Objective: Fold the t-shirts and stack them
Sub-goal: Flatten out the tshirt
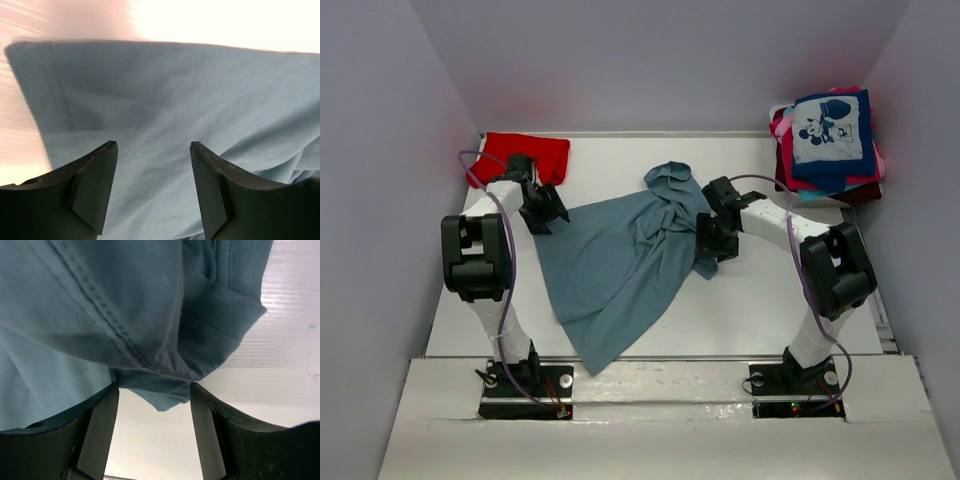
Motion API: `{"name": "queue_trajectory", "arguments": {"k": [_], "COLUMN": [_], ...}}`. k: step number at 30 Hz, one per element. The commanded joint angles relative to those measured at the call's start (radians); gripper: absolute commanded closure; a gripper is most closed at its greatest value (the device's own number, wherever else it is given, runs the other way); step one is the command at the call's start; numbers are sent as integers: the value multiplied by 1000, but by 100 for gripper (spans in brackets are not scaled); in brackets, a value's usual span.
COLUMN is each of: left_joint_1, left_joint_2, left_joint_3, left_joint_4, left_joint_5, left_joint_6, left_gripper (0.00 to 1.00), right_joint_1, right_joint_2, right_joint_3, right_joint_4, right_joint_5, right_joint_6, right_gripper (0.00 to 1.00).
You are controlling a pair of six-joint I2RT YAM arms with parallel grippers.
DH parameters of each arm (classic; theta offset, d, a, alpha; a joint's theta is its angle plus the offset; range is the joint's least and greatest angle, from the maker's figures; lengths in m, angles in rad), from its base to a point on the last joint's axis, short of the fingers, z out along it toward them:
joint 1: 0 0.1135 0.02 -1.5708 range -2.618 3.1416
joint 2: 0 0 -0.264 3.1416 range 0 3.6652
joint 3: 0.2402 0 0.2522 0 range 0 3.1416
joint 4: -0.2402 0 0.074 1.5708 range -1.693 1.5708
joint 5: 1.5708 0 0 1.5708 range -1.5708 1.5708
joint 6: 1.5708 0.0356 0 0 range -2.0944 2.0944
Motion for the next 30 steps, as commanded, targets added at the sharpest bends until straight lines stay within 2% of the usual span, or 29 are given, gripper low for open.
{"name": "queue_trajectory", "arguments": {"k": [1, 4, 12, 27, 30], "left_joint_1": [24, 46, 136, 146, 155], "left_joint_2": [-11, -22, 5, 162, 170], "left_joint_3": [16, 13, 15, 84, 84], "left_joint_4": [-26, -34, -8, 30, 32], "left_joint_5": [-90, -133, -78, -20, -15], "left_joint_6": [5, -6, -9, -9, -12], "left_gripper": [28, 26, 26, 28, 32], "right_joint_1": [6, 6, 6, 6, 6], "right_joint_2": [-35, -40, -43, -38, -35], "right_joint_3": [-28, -40, -60, -49, -46], "right_joint_4": [-11, -5, -3, -20, -20], "right_joint_5": [14, -19, -43, -54, -57], "right_joint_6": [-15, -10, -13, -25, -24], "right_gripper": [36, 36, 36, 36, 36]}}
